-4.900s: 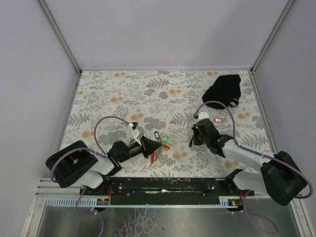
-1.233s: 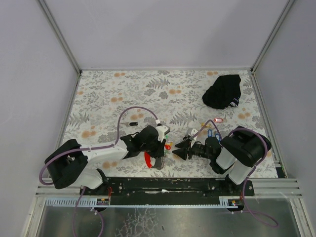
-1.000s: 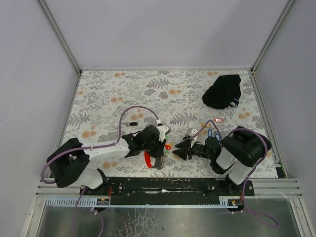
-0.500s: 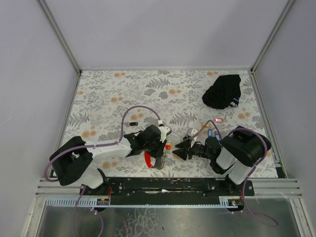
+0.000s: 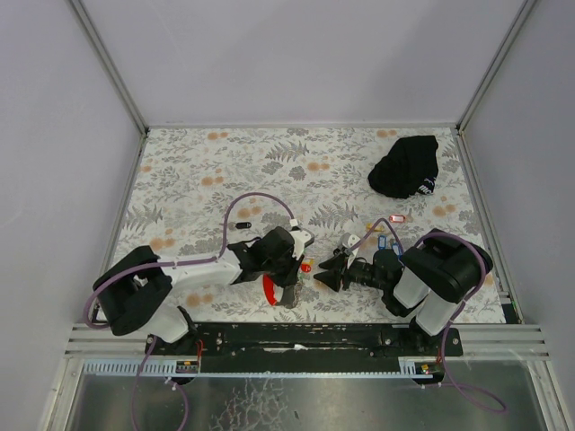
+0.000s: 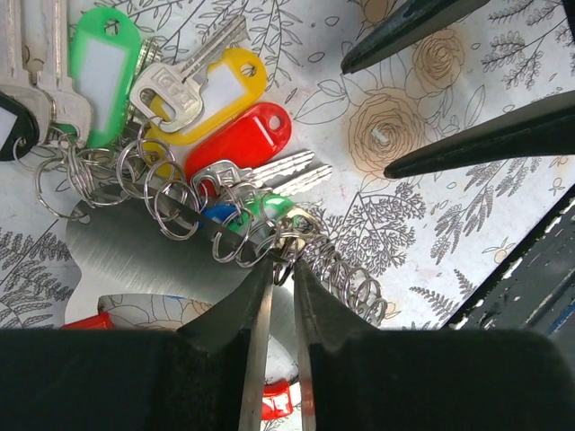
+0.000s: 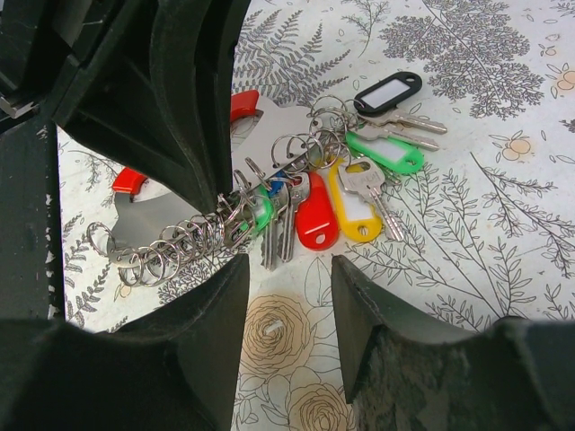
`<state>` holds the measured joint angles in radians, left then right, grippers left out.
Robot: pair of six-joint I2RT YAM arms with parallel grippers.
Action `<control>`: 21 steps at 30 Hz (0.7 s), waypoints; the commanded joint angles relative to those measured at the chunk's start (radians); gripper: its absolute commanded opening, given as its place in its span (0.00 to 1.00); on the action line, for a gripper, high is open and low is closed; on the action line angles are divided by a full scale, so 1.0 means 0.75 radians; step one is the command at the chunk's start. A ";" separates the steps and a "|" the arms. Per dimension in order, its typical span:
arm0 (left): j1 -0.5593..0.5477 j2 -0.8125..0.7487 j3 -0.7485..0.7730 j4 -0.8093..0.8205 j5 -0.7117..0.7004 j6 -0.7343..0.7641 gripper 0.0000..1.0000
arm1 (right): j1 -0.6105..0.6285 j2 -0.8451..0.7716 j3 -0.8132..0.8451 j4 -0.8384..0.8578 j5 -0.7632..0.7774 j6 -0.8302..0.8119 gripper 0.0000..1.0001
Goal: Put the keys on the keyring
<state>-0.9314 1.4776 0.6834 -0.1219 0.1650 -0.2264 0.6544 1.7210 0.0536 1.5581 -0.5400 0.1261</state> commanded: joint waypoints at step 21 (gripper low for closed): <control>-0.010 -0.294 -0.521 0.925 -0.048 0.095 0.00 | 0.011 -0.173 0.093 -0.064 -0.191 0.014 0.45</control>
<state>-0.9318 1.3052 0.3492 0.3222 0.1600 -0.1867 0.6544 1.6314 0.0818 1.5352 -0.6258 0.1329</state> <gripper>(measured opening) 0.009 0.456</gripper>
